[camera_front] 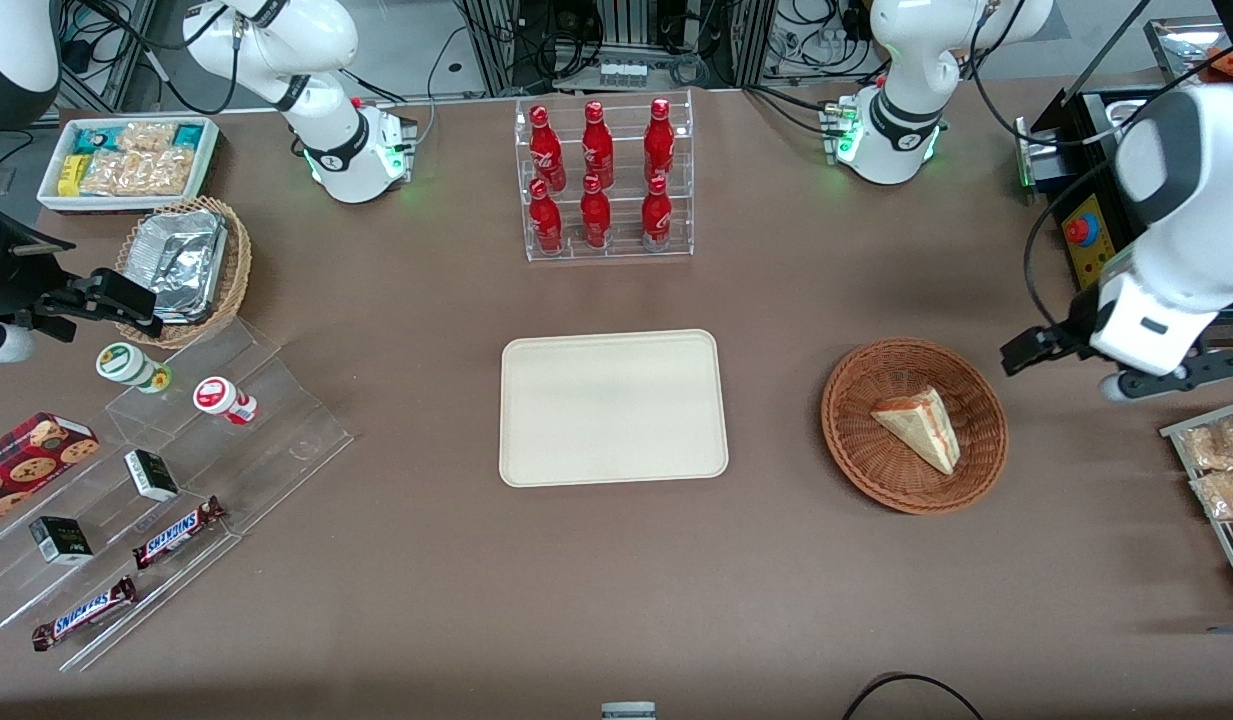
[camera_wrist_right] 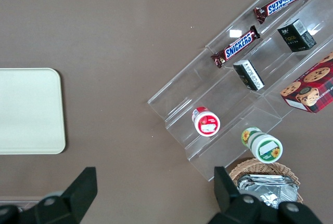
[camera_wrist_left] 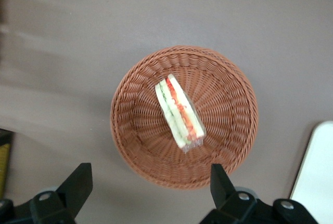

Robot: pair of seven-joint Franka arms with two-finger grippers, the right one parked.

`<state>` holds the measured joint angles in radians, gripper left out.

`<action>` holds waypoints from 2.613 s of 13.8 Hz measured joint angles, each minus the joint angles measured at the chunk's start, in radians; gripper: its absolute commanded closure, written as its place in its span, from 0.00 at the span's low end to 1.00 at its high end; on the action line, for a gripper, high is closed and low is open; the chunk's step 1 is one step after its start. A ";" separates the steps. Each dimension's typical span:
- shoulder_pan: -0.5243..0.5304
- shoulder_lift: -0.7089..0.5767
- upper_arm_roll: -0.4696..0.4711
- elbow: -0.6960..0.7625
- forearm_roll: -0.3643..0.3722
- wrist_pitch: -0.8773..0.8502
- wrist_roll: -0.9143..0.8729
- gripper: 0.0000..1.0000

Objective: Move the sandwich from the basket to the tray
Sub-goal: 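Lower the left gripper and close it on the wrapped sandwich, then lift the sandwich out of the basket and carry it over the tray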

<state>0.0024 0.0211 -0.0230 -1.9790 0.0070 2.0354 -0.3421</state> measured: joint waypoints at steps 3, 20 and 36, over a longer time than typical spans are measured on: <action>0.000 0.012 -0.007 -0.111 0.000 0.153 -0.180 0.00; -0.004 0.204 -0.064 -0.215 0.000 0.408 -0.383 0.00; -0.004 0.268 -0.087 -0.094 0.014 0.270 -0.385 0.96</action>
<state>-0.0021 0.2895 -0.1103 -2.0728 0.0205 2.3053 -0.7271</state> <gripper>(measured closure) 0.705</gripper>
